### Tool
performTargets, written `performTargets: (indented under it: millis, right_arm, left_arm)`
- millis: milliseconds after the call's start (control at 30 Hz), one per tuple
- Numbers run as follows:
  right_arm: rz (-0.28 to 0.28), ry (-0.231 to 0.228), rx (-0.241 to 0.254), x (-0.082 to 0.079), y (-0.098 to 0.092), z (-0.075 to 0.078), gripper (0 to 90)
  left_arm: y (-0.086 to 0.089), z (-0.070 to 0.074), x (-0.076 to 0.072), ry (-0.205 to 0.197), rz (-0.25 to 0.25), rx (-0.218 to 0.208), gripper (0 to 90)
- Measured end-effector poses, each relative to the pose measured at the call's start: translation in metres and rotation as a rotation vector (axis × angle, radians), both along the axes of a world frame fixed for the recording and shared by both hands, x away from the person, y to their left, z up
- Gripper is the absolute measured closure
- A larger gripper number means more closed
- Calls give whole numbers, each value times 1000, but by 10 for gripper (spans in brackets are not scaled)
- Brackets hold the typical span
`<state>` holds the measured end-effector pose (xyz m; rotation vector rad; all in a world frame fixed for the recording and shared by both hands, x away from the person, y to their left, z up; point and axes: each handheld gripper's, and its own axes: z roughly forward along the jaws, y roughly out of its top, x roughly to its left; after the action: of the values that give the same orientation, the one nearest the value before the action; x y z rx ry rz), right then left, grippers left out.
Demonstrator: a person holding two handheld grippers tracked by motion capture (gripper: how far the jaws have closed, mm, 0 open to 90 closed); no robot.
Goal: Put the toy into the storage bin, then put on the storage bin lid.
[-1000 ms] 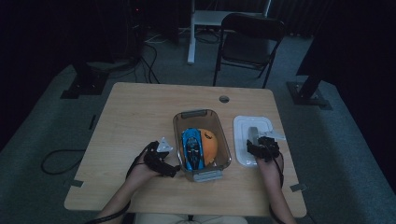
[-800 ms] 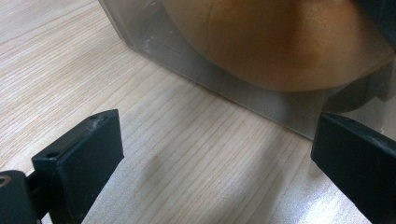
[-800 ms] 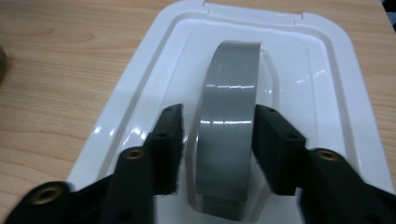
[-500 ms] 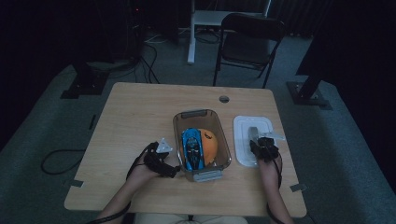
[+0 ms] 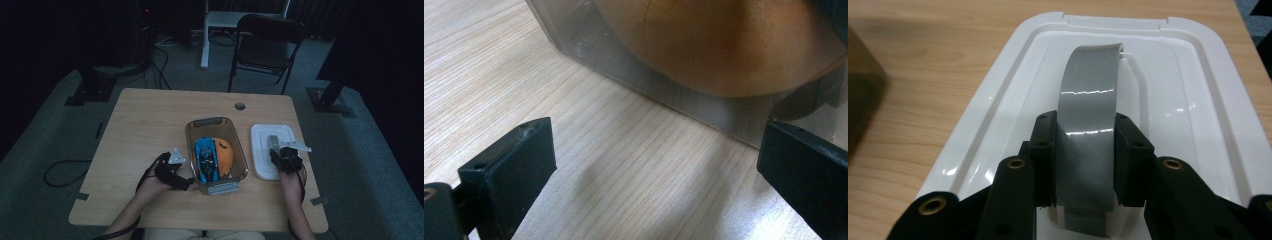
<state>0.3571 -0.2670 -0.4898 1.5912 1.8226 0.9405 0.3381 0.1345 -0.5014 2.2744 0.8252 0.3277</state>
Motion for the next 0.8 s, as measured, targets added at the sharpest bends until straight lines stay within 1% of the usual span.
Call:
performTargets:
  millis: [100,133,167,200,233,267,300,433,533,633,733,800]
  right_arm:
    - [11,-29,8,-6,1,11,674]
    - [11,-29,8,-6,1,11,674]
    - [23,-50,21,-10,2,21,674]
    - [23,-50,21,-10,2,21,674]
    - [27,-63,26,-13,3,26,674]
    - [35,-91,36,-17,4,37,674]
    - [42,-104,41,-20,5,43,674]
    - [65,-149,61,-29,10,65,674]
    - [92,-179,66,-35,16,80,674]
    - [124,-200,81,-41,23,92,674]
    - [162,-209,100,-46,31,101,674]
    - [189,-220,99,-49,38,105,674]
  left_arm:
    - [-1,0,-1,-2,-1,-1,29]
    - [-1,0,-1,-2,-1,-1,29]
    - [-2,0,-1,-2,-3,-3,29]
    - [-2,0,-1,-2,-3,-3,29]
    - [-3,0,0,-2,-5,-2,29]
    - [-4,0,0,-2,-9,1,29]
    - [-5,0,0,-3,-8,2,29]
    - [-8,1,-1,-8,-13,6,29]
    - [-11,1,0,-9,-18,7,29]
    - [-15,1,-1,-8,-28,9,29]
    - [-19,1,-1,-11,-40,13,29]
    - [-22,1,-1,-12,-47,16,29]
